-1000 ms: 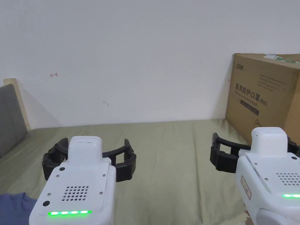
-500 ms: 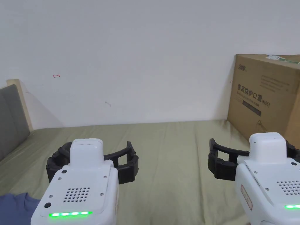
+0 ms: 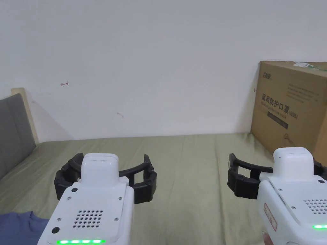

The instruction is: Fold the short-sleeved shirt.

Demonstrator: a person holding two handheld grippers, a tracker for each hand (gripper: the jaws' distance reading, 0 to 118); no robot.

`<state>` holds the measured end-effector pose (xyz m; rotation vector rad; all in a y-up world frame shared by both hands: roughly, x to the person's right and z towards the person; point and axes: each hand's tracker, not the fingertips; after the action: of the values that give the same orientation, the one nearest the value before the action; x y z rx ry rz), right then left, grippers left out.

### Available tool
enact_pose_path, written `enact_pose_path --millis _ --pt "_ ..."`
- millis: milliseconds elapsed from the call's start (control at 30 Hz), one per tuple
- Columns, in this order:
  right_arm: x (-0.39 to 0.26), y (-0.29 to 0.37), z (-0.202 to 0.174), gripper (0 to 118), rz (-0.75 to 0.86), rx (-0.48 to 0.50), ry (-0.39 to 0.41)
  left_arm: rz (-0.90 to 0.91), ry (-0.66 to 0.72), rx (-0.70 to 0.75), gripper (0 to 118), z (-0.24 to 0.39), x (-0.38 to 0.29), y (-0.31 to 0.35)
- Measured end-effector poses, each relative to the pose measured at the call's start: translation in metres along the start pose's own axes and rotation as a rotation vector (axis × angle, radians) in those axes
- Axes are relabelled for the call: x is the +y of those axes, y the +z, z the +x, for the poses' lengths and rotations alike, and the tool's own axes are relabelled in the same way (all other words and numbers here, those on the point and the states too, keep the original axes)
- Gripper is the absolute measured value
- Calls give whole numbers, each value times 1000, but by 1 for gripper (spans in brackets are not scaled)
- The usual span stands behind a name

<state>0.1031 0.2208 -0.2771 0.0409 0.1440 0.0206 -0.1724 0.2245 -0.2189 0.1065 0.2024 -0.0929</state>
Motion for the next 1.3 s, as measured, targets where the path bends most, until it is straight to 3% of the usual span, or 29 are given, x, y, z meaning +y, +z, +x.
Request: enact_pose_path --millis 467,567,600,633,667,700,733,767,833,933,1133,1300 --pt "-1 0 2 117 -9 -25 -1 -16 55 19 114 -6 -1 -3" --pt "-3 0 1 117 -13 -20 2 -33 20 16 106 -5 -3 -5" --pt "-3 0 1 114 -12 -15 4 -37 15 9 97 -5 -3 -5" --pt "-4 2 1 104 -4 -2 6 -44 9 3 83 -5 -4 -5" --pt "-4 4 2 76 11 9 7 -54 9 -5 61 -6 -4 -4" --pt "-5 4 2 12 22 1 9 -75 23 -53 18 -8 -5 -4" --pt "-6 0 3 0 1 -29 25 -103 32 -82 0 -11 -6 -5" --pt "-8 -1 3 0 -13 -53 32 -112 32 -94 0 -13 -8 -6" --pt "-12 -4 14 0 -38 39 -41 -131 63 -133 0 -14 -15 -6" --pt "-15 1 14 0 -33 -2 -17 -135 42 -128 0 -10 -19 -6" --pt "-20 1 9 0 -37 10 -4 -162 80 -91 0 -20 -20 1" --pt "-24 -17 -54 0 -79 147 -21 -201 -17 76 0 -87 -20 38"
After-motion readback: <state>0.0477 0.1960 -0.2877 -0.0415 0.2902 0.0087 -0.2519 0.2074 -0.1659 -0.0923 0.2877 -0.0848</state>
